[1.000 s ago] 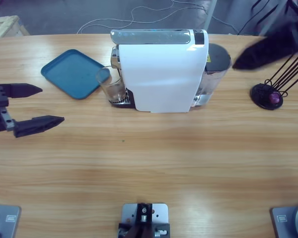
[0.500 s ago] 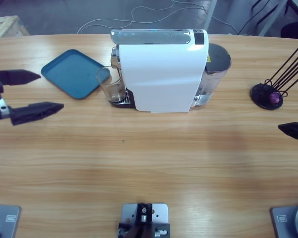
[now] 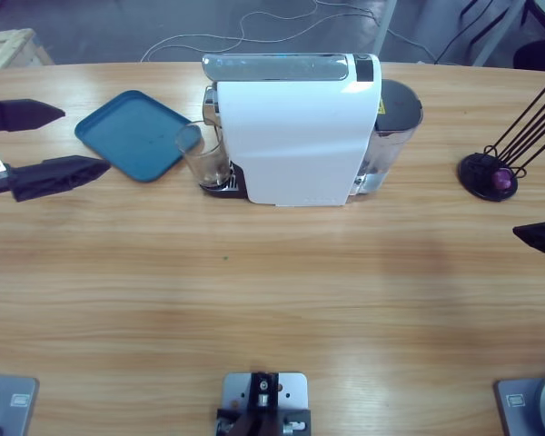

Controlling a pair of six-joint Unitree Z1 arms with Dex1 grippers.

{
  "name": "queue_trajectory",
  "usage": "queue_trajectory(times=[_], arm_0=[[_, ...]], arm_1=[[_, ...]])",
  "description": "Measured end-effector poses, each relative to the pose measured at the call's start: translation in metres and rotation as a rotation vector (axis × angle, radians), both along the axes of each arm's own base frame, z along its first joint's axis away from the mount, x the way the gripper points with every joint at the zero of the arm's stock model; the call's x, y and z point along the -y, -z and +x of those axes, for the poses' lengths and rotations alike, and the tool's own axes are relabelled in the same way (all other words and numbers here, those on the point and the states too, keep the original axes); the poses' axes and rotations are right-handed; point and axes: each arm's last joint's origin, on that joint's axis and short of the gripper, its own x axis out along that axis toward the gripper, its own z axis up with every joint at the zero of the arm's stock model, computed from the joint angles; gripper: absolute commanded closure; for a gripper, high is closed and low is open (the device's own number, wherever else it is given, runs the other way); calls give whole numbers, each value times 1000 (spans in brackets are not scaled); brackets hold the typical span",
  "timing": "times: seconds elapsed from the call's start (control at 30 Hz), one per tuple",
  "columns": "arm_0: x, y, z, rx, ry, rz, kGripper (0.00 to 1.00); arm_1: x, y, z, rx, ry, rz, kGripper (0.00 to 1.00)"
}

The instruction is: Pour coffee

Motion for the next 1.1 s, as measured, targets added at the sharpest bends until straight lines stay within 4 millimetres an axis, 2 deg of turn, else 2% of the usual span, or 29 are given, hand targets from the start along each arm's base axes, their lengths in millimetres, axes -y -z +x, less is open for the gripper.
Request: queue_trajectory(times=[1.1], arm_0=[[4,7,5,-28,0,22,4]], arm_1=[[1,-1,-1,5,0,5,0]])
